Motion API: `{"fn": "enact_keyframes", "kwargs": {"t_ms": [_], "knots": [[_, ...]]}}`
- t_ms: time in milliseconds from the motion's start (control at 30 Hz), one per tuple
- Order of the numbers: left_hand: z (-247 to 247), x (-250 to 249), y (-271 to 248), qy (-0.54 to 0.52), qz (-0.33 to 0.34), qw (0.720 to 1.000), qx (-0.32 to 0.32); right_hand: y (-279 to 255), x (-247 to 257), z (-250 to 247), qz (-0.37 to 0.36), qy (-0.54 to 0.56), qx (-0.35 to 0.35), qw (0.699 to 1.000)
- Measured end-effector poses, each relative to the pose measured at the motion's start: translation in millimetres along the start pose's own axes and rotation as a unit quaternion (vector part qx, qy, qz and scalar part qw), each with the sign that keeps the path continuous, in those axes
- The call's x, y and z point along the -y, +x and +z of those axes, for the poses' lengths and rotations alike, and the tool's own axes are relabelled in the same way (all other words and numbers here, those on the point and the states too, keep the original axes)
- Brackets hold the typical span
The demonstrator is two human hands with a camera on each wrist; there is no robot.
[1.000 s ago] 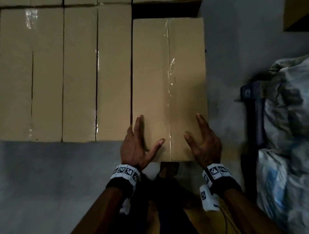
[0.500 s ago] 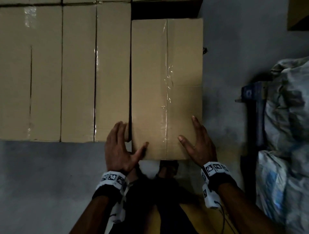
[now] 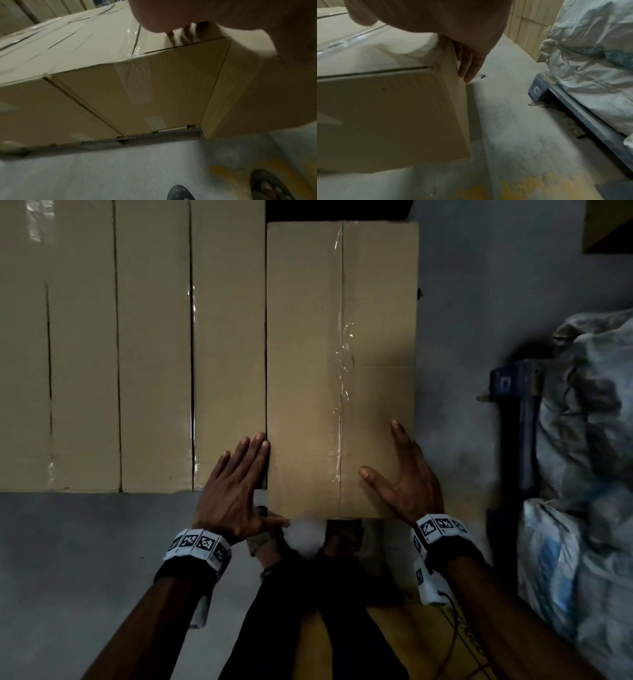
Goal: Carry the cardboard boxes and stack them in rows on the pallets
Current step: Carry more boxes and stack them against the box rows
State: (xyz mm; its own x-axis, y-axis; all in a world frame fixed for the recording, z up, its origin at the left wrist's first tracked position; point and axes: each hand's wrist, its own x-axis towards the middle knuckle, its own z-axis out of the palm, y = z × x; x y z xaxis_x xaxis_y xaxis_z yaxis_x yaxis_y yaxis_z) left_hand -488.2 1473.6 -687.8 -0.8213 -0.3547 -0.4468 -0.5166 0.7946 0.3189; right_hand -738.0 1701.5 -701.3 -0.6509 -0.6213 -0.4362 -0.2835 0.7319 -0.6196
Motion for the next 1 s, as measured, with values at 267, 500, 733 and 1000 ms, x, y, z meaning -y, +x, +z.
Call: {"fn": "enact_keyframes", "kwargs": {"t_ms": [267, 500, 733, 1000], "knots": [[-2, 8, 5, -0.003, 0.018, 0.999, -0.028, 22, 8, -7, 0.006, -0.038, 0.003, 0.999], [-6, 23, 9, 0.047, 0.078, 0.996, -0.017, 39, 12, -6, 0.018, -0.053, -0.006, 0.998], [1, 28, 13, 0.047, 0.099, 0.993, -0.038, 53, 17, -11, 0.016, -0.052, -0.012, 0.998], [6, 33, 18, 0.038, 0.121, 0.988, -0.090, 64, 22, -16, -0.001, -0.062, -0.021, 0.998]]}}
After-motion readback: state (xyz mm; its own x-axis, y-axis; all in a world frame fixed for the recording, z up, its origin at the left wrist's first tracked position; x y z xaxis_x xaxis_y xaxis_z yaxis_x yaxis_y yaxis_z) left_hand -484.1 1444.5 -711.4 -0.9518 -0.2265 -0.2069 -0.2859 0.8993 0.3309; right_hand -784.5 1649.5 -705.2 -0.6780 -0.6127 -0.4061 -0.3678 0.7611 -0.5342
